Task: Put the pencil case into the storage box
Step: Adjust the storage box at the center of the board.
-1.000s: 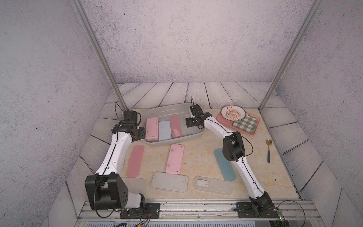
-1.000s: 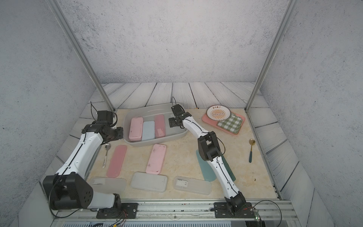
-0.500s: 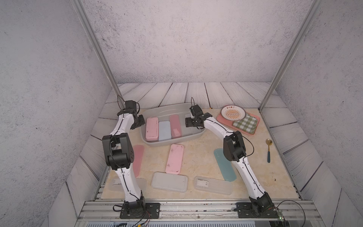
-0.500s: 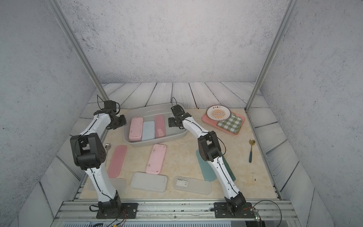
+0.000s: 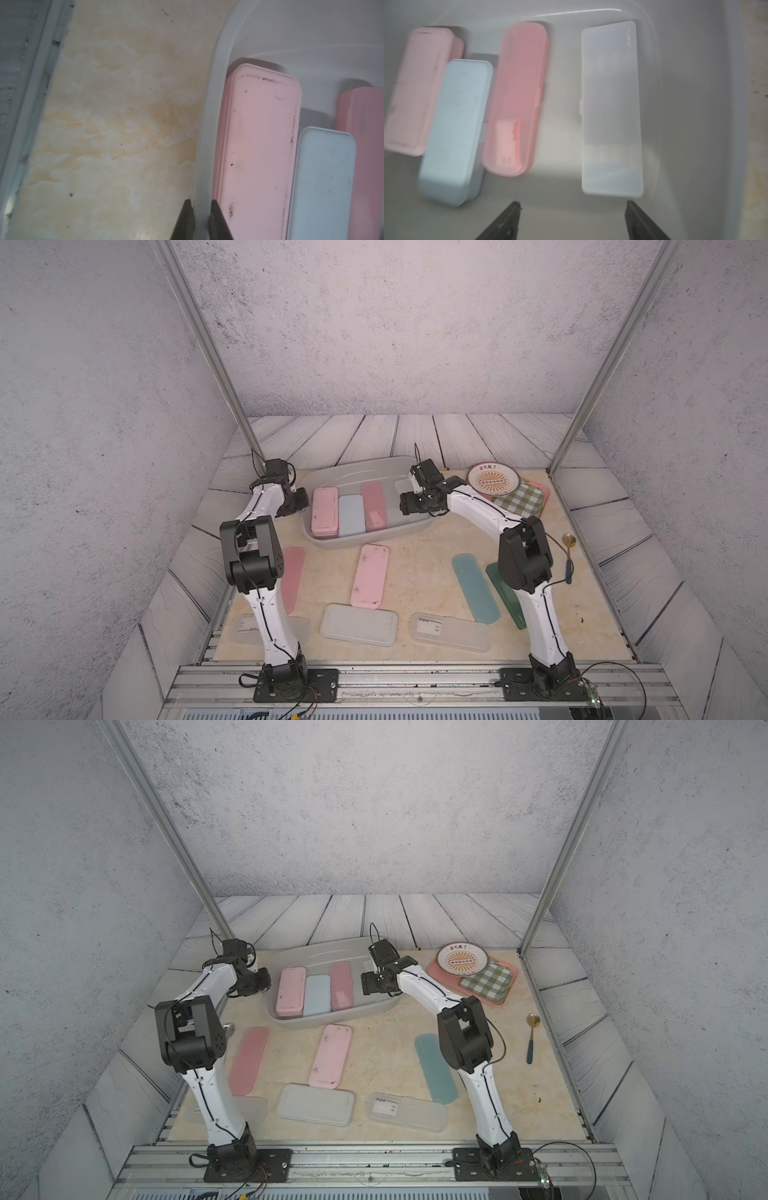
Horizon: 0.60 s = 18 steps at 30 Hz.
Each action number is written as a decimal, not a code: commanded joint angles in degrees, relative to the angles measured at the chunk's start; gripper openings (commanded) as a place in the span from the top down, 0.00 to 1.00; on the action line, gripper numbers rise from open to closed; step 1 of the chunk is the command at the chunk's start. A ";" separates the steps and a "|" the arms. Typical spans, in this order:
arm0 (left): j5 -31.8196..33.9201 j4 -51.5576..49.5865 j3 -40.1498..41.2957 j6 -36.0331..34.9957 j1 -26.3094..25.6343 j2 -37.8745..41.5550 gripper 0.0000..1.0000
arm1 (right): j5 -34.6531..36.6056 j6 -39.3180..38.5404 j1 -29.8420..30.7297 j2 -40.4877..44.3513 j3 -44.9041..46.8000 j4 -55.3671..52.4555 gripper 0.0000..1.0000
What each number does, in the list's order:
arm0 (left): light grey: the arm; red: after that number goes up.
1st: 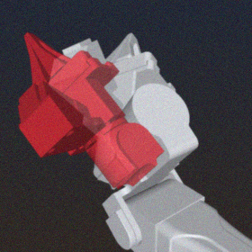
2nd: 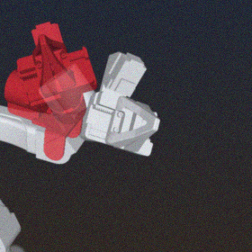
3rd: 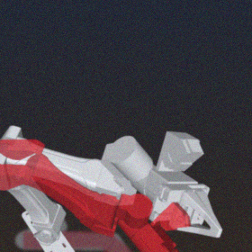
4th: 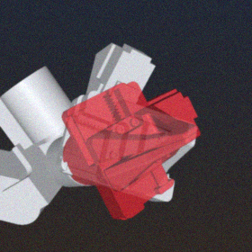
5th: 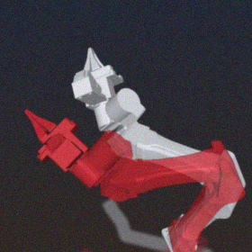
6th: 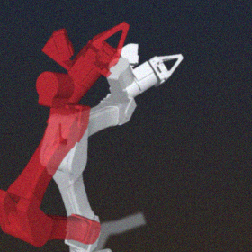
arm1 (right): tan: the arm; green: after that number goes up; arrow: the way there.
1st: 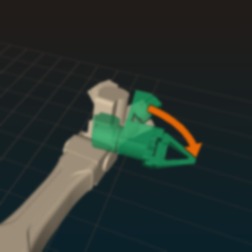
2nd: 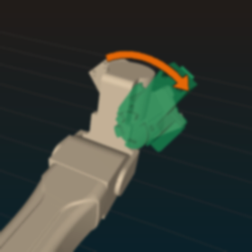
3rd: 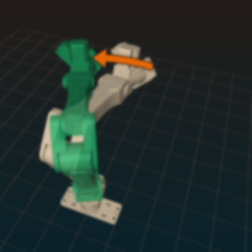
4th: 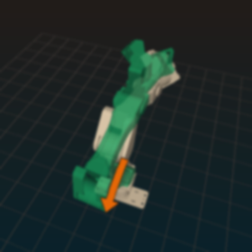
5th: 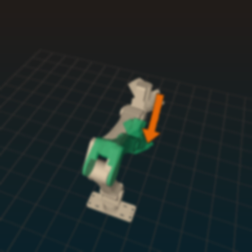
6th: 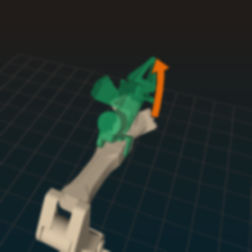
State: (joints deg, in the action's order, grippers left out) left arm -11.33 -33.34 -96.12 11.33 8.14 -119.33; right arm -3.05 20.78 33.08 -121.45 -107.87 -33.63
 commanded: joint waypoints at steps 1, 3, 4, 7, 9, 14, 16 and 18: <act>-3.20 0.99 2.80 -2.20 -1.42 1.61 1.00 | -0.08 0.58 -0.64 19.83 11.74 8.36 0.19; -3.24 1.94 3.76 -4.54 -2.73 2.48 1.00 | 2.43 1.27 -0.75 29.50 23.27 15.75 0.18; -3.02 2.30 4.08 -5.38 -3.23 2.76 1.00 | 3.49 1.63 -0.74 33.49 27.96 18.34 0.18; -2.33 2.90 4.36 -8.73 -5.41 3.43 1.00 | 7.44 1.83 -0.83 44.27 39.11 21.42 0.17; -1.63 3.36 4.45 -10.43 -6.87 3.91 1.00 | 10.11 1.73 -0.88 49.75 43.95 20.07 0.17; -1.86 1.95 3.09 -6.57 -9.01 4.06 1.00 | 12.01 2.96 -0.84 56.76 51.17 16.99 0.16; -2.96 1.58 3.03 -4.04 -9.47 4.10 0.99 | 11.67 4.13 -0.84 58.09 52.76 16.31 0.16; -3.64 1.61 3.12 -1.94 -9.79 3.86 0.95 | 11.40 5.41 -0.83 58.82 53.84 15.76 0.16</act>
State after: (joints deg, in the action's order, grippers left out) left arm -12.32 -30.65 -92.68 7.27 -1.30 -117.25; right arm 6.68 23.83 32.29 -65.21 -55.07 -16.29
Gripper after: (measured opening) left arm 0.138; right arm 0.841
